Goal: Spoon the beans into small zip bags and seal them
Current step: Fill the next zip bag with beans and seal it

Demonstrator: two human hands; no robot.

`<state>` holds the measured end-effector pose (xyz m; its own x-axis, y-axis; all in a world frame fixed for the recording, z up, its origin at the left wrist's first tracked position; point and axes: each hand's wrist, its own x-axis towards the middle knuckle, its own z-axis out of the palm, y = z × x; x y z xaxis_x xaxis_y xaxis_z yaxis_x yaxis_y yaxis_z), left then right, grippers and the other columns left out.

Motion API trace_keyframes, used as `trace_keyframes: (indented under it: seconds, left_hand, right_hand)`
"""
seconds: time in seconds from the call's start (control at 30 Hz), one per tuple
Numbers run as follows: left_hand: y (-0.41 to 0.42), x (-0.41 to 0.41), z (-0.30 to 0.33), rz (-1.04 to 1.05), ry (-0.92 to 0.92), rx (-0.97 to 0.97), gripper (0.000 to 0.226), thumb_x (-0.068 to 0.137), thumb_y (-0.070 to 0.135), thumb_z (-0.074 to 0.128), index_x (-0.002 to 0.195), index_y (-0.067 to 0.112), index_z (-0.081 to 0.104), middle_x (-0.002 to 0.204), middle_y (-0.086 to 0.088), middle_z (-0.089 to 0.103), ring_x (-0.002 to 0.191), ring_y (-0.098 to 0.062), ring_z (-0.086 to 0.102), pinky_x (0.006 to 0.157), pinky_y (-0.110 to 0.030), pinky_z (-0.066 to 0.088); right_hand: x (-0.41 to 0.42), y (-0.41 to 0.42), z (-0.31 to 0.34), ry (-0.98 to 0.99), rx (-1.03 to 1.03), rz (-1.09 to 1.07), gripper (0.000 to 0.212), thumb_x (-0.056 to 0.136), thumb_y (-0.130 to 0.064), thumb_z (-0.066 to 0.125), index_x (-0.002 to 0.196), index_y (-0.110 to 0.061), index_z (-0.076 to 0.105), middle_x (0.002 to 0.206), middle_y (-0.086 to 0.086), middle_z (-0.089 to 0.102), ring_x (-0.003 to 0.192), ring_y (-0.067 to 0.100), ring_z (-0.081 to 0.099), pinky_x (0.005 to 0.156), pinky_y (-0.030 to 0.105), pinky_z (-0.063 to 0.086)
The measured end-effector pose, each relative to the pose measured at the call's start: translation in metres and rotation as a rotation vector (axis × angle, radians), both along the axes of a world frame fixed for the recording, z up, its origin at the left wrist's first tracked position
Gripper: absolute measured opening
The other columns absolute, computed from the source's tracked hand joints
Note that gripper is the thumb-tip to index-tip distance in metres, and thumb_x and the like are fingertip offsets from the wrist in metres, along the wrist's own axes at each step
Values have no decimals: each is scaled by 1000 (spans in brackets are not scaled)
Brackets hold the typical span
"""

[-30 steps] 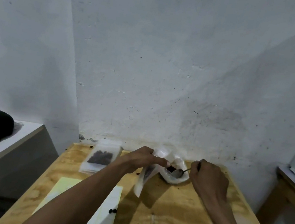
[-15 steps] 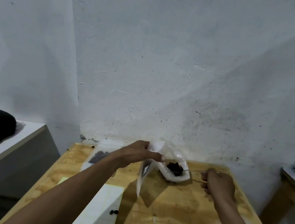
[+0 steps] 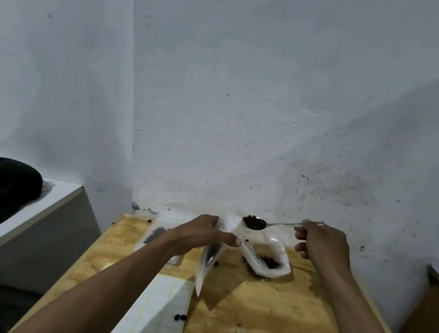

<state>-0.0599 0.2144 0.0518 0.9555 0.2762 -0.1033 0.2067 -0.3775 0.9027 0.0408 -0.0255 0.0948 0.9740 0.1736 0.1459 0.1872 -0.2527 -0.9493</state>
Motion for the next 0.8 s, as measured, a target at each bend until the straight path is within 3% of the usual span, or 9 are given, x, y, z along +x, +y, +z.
trace_keyframes:
  seconds: [0.1, 0.17, 0.23, 0.33, 0.53, 0.67, 0.8]
  left_hand:
    - [0, -5, 6, 17, -34, -46, 43, 71, 47, 86, 100, 21, 69, 105, 1, 70, 101, -17, 65, 88, -34, 51]
    - [-1, -8, 9, 22, -48, -68, 30, 76, 38, 85, 96, 20, 70, 102, 1, 71, 100, -19, 65, 87, -34, 51]
    - [-2, -8, 7, 37, -51, -86, 32, 76, 37, 85, 100, 21, 70, 106, 1, 71, 105, -20, 64, 92, -35, 50]
    - [-3, -7, 5, 70, -34, -93, 58, 64, 53, 88, 109, 20, 70, 114, 0, 71, 109, -20, 65, 103, -42, 50]
    - [-2, -9, 5, 112, -92, -108, 84, 56, 65, 86, 125, 23, 62, 125, 1, 67, 115, -22, 62, 104, -47, 50]
    - [1, -8, 6, 148, -152, -145, 83, 60, 62, 80, 127, 19, 58, 128, -5, 62, 116, -27, 60, 102, -49, 51]
    - [-5, -7, 11, 240, -226, -179, 54, 70, 54, 58, 103, 11, 62, 112, -13, 66, 105, -32, 62, 95, -52, 52]
  right_hand:
    - [-10, 8, -1, -121, -29, 53, 30, 101, -26, 55, 82, -12, 74, 76, -2, 74, 54, 14, 68, 69, 39, 57]
    - [-16, 13, -1, -191, -44, 100, 29, 102, -28, 54, 86, -16, 75, 76, -5, 74, 53, 10, 67, 66, 37, 56]
    - [-21, 15, 0, -283, -76, 153, 27, 103, -30, 54, 88, -23, 75, 78, -6, 73, 52, 7, 66, 62, 30, 53]
    - [-24, 16, 3, -362, -87, 187, 23, 103, -36, 52, 94, -31, 73, 81, -8, 72, 55, 5, 67, 61, 25, 50]
    - [-9, -1, -3, -352, -90, 26, 26, 104, -34, 51, 98, -24, 74, 83, -6, 72, 55, 8, 67, 60, 27, 49]
    - [4, -16, -28, -290, -233, -60, 30, 103, -30, 51, 101, -16, 78, 81, 4, 76, 70, 26, 70, 73, 42, 59]
    - [9, -22, -58, -189, -381, -70, 35, 101, -31, 55, 78, -16, 77, 61, 10, 70, 58, 32, 67, 61, 42, 57]
